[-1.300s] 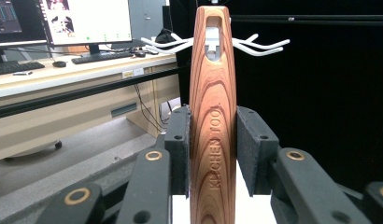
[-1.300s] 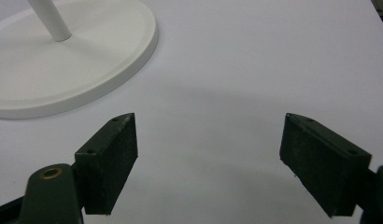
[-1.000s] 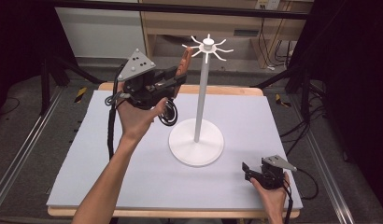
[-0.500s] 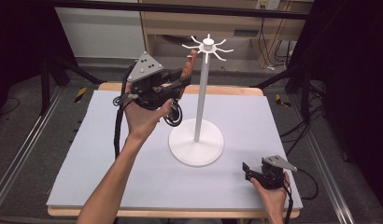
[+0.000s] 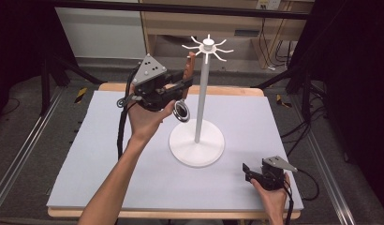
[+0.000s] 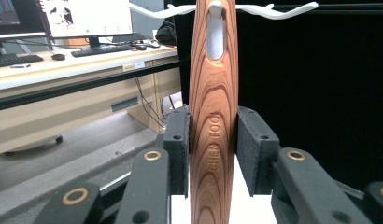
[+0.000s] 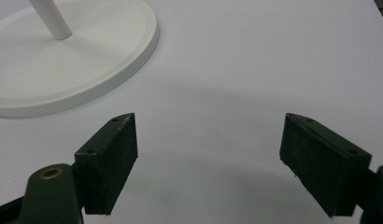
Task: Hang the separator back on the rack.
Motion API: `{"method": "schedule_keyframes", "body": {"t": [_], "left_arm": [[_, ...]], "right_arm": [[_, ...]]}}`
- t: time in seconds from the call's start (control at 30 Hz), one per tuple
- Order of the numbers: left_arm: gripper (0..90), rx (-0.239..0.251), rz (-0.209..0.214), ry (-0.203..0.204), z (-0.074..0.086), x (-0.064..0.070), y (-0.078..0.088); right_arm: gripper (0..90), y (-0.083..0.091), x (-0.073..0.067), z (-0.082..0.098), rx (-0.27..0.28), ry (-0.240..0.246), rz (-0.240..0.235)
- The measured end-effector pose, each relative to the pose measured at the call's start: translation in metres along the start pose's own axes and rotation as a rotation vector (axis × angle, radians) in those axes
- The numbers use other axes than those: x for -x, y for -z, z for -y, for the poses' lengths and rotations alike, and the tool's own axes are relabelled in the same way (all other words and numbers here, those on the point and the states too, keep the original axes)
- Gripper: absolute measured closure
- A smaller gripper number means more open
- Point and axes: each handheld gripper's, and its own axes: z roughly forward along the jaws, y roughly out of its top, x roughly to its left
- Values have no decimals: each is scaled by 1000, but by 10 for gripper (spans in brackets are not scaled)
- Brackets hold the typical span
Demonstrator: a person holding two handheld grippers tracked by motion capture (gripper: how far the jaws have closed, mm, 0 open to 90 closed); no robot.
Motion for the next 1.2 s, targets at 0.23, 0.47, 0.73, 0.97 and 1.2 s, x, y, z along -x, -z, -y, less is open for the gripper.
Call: {"method": "schedule_keyframes", "body": {"t": [0.23, 0.47, 0.73, 0.97, 1.2], "left_arm": [[659, -6, 1, 3, 0, 0, -2], [634, -27, -9, -2, 3, -2, -6], [587, -33, -8, -9, 8, -1, -2], [516, -63, -17, -25, 22, -1, 11], [466, -81, -25, -21, 42, -3, 31]], "right_arm": [[194, -1, -1, 0, -1, 5, 0], [194, -1, -1, 0, -2, 1, -3], [194, -1, -1, 0, -4, -1, -1], [193, -1, 0, 0, -4, -4, 2], [193, -1, -1, 1, -5, 3, 5]]}}
